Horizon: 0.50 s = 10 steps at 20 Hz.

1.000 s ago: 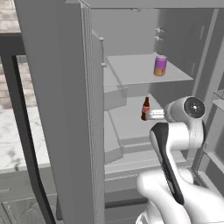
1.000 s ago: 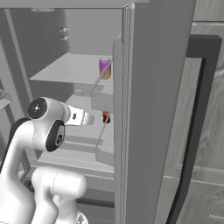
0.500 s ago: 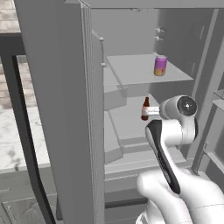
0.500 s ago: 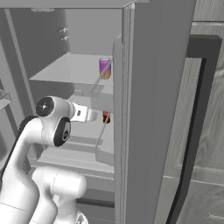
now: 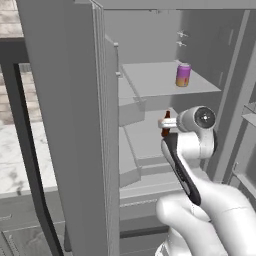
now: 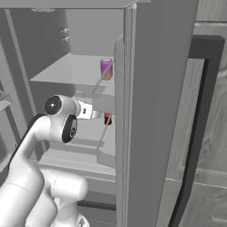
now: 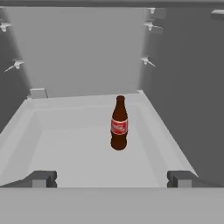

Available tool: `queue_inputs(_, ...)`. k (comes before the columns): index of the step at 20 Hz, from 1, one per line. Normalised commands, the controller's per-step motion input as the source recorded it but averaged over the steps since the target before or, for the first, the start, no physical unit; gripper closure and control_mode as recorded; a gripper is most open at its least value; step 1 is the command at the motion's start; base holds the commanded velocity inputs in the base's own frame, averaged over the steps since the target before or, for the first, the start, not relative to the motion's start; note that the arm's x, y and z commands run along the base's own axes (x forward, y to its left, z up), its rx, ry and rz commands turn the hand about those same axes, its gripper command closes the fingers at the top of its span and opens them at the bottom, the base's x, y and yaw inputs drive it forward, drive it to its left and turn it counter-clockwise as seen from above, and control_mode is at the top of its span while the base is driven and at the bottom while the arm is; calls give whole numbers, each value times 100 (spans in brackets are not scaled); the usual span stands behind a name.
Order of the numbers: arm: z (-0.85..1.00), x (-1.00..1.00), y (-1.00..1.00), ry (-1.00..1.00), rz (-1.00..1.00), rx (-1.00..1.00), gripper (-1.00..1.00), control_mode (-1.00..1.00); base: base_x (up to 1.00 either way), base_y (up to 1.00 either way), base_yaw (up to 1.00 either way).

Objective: Open the fridge, grab two sodas, and place both sodas inside the bowl with ice on the dining counter.

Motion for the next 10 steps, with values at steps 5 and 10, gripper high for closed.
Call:
queue_inputs(5,-1,33,-6,0,0,0,-100,-100,0,0,0)
queue_inputs(10,-5,28,-10,0,0,0,-100,-100,0,0,0)
